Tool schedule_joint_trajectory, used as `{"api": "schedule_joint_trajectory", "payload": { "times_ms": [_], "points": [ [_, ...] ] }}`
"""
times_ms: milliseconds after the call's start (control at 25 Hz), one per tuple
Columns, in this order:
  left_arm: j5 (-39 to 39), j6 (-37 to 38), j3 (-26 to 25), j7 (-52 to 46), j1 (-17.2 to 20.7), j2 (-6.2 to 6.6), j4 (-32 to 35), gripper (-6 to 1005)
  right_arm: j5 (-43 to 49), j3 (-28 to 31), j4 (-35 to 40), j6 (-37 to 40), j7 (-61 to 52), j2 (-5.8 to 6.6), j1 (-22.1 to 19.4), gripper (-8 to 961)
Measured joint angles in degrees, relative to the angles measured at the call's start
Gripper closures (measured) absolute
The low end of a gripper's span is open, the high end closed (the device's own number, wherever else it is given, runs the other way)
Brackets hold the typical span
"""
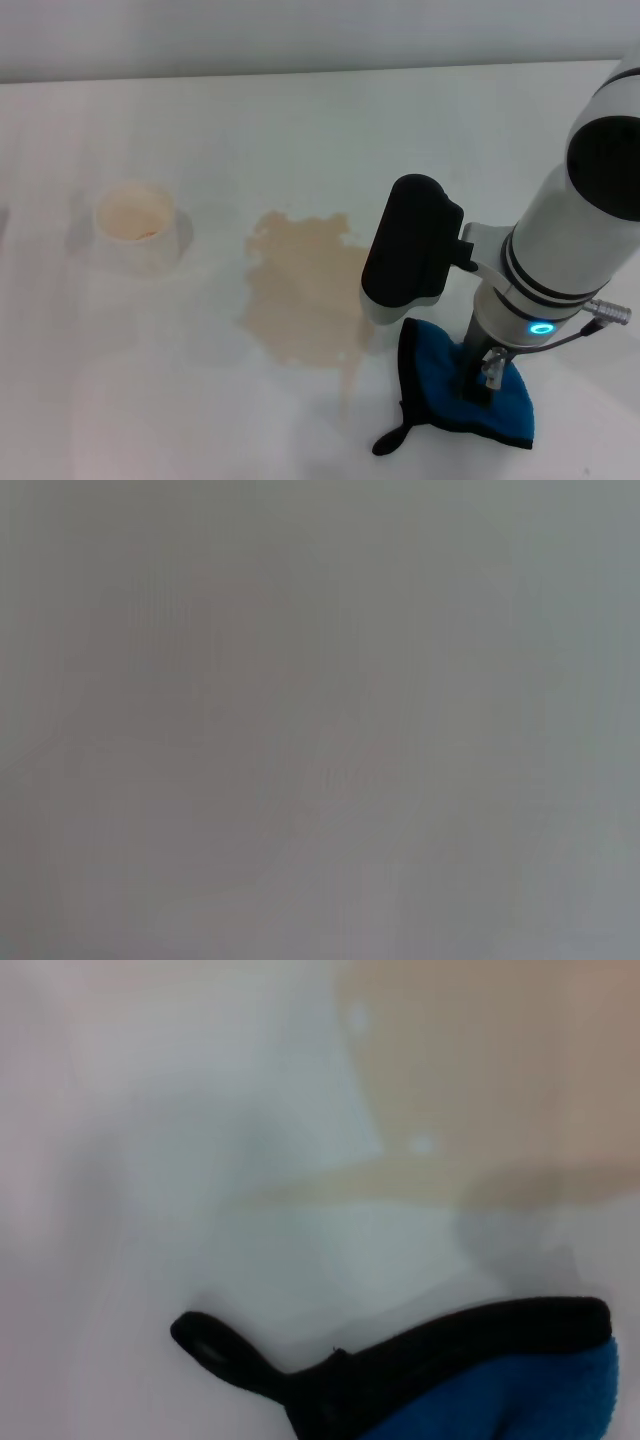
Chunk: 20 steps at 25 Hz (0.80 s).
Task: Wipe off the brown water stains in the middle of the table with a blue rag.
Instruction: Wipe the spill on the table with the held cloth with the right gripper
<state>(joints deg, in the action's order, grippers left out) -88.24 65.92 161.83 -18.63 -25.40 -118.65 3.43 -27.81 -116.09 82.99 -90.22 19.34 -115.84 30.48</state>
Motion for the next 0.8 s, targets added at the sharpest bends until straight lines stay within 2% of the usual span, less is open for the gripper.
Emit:
{"api": "schedule_joint_trajectory", "payload": {
  "times_ms": [520,800],
  "points": [
    [0.0,0.2,-0.08,0.0,0.26,0.0,-0.1,107,-4.38,1.59,-2.43,3.59,5.45,0.01,0.27,793],
    [0.0,0.29,0.14,0.0,0.07,-0.07,-0.1,107,-12.39,1.13,-9.48,10.47,12.91,-0.13,4.39,797]
  ]
}}
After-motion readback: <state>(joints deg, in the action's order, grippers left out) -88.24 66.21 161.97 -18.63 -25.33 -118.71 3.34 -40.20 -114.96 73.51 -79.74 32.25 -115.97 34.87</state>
